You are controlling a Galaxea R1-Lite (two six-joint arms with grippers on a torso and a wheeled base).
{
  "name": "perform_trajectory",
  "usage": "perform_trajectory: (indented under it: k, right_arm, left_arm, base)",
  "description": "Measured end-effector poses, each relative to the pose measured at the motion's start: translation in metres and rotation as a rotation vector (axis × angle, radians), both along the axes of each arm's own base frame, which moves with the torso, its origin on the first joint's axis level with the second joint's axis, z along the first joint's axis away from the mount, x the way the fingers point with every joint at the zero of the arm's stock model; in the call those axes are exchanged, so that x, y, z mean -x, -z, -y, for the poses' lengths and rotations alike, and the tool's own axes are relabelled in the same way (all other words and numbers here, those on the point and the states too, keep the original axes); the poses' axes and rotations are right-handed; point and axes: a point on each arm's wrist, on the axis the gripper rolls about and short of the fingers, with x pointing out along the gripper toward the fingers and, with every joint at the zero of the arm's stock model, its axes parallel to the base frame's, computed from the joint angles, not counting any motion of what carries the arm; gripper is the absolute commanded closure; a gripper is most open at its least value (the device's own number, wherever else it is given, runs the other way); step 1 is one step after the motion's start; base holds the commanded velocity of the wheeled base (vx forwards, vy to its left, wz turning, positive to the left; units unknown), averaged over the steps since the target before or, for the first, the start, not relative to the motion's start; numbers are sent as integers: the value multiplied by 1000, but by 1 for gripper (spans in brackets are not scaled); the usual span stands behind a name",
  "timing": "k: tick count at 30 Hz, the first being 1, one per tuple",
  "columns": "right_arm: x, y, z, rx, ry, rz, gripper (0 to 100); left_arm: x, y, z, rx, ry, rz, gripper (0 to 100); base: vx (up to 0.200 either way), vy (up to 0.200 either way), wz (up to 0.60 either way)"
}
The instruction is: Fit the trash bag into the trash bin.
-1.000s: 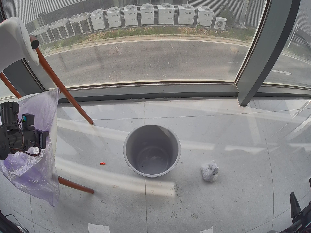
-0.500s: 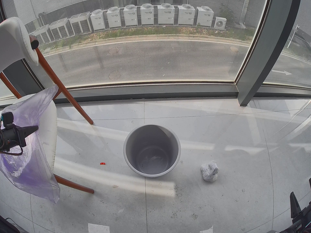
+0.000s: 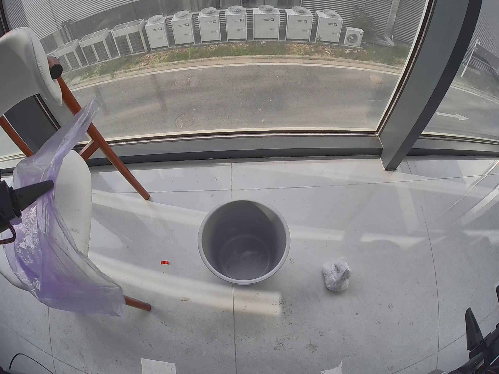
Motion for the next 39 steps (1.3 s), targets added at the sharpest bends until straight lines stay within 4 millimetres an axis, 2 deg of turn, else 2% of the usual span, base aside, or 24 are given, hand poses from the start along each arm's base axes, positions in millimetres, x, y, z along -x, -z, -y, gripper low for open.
perform_trajectory:
  k: [6, 11, 17, 25, 32, 39]
  right_arm:
    - [0, 0, 0, 0, 0, 0, 0]
    - [0, 0, 0, 0, 0, 0, 0]
    - [0, 0, 0, 0, 0, 1, 0]
    - [0, 0, 0, 0, 0, 1, 0]
    - [0, 0, 0, 0, 0, 1, 0]
    - [0, 0, 0, 1, 0, 1, 0]
  left_arm:
    - [5, -31, 31, -28, 141, 166, 100]
    - [-1, -38, 51, -43, 209, 255, 100]
    - [-25, -45, 87, -10, 184, 355, 100]
    - [-62, -50, 157, 110, 302, 383, 100]
    - [-90, -38, 208, 152, 418, 330, 100]
    - [-115, -12, 234, 144, 456, 250, 100]
  base:
    - [0, 0, 0]
    - [0, 0, 0]
    - [0, 0, 0]
    - [0, 0, 0]
    - [0, 0, 0]
    - [0, 0, 0]
